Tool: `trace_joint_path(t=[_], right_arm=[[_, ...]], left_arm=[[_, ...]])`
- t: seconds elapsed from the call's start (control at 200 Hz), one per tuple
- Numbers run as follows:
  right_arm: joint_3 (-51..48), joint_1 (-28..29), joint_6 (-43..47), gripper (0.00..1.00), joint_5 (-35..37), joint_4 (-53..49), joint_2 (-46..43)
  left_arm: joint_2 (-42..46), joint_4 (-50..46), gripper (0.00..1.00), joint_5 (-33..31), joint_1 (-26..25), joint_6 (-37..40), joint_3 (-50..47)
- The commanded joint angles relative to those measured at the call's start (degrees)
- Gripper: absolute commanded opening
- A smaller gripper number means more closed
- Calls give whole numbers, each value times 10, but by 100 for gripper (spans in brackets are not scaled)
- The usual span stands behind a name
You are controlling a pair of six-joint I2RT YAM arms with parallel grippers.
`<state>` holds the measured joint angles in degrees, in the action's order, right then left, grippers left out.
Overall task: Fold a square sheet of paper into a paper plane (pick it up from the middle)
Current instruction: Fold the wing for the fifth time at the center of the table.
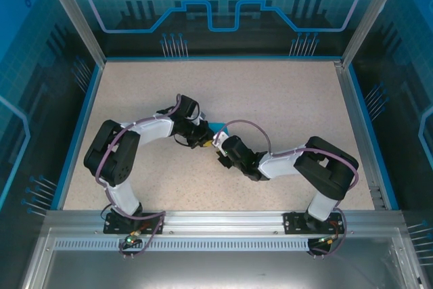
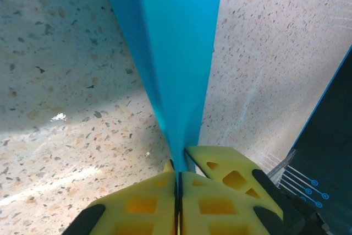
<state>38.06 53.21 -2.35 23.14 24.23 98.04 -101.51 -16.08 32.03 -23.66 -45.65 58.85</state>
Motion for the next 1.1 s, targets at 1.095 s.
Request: trace_joint_path(t=[1.095], right_arm=[[-26, -157, -303, 11, -407, 96, 9]], left_arm=[[115, 133, 49, 0, 50, 9, -110]])
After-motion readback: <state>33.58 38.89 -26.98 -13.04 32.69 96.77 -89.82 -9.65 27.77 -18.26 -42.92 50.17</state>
